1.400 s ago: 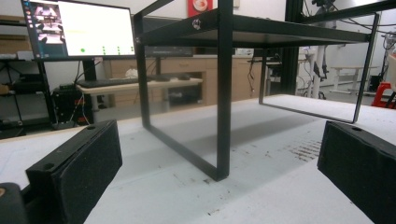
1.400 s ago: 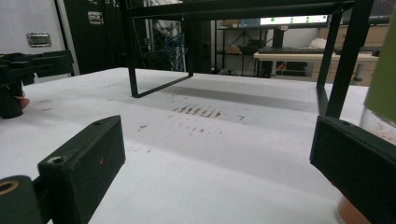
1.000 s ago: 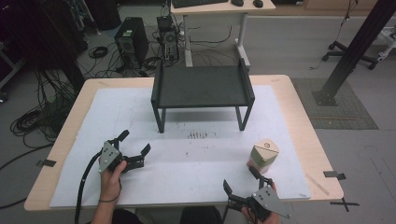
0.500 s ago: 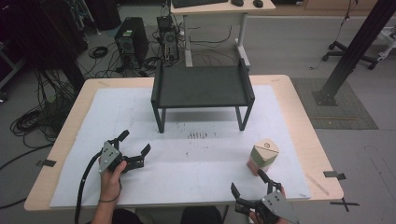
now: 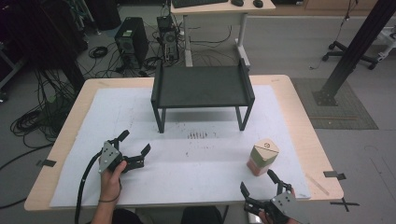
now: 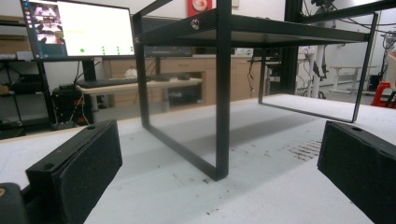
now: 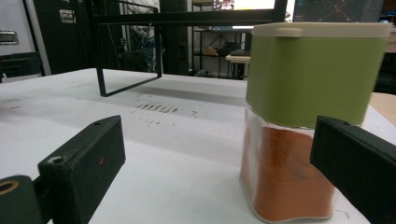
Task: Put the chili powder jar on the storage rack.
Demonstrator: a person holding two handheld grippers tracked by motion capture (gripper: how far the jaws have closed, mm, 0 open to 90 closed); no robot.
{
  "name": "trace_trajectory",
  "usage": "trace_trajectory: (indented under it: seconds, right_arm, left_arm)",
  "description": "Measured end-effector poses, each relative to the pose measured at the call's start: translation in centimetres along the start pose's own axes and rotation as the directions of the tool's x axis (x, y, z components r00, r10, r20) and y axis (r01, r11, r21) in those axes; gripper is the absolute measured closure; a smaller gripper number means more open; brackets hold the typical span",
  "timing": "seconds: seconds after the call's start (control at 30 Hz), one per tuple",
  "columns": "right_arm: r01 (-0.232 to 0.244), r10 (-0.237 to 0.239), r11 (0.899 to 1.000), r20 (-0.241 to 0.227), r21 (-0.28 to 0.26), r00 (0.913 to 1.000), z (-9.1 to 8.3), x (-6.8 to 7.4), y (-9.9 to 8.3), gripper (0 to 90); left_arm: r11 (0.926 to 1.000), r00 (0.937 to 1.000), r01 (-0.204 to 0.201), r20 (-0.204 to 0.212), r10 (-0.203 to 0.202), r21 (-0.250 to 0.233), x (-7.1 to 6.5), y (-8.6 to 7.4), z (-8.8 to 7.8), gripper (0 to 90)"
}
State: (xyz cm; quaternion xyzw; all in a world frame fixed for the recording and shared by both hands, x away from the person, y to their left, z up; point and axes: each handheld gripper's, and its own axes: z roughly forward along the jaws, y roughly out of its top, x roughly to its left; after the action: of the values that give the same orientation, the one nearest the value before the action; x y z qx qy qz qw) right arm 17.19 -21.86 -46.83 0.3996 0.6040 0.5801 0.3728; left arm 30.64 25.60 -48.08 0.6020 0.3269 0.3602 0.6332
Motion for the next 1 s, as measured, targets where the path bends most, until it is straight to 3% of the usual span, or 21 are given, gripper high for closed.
trace_trajectory:
  seconds: [0.47, 1.0]
  right_arm:
    - [-0.002, 0.002, 1.0, 0.036, 0.0, 0.9994, 0.0, -1.9, 0.0, 3.3]
    - [-0.002, 0.001, 1.0, 0.056, 0.017, 0.9984, 1.9, -4.1, -0.2, 3.3]
  left_arm:
    - [1.0, 1.0, 0.001, -0.001, -0.001, 0.0, 0.0, 0.0, 0.0, 0.2]
    - [1.0, 1.0, 0.002, -0.001, -0.002, 0.0, 0.0, 0.0, 0.0, 0.2]
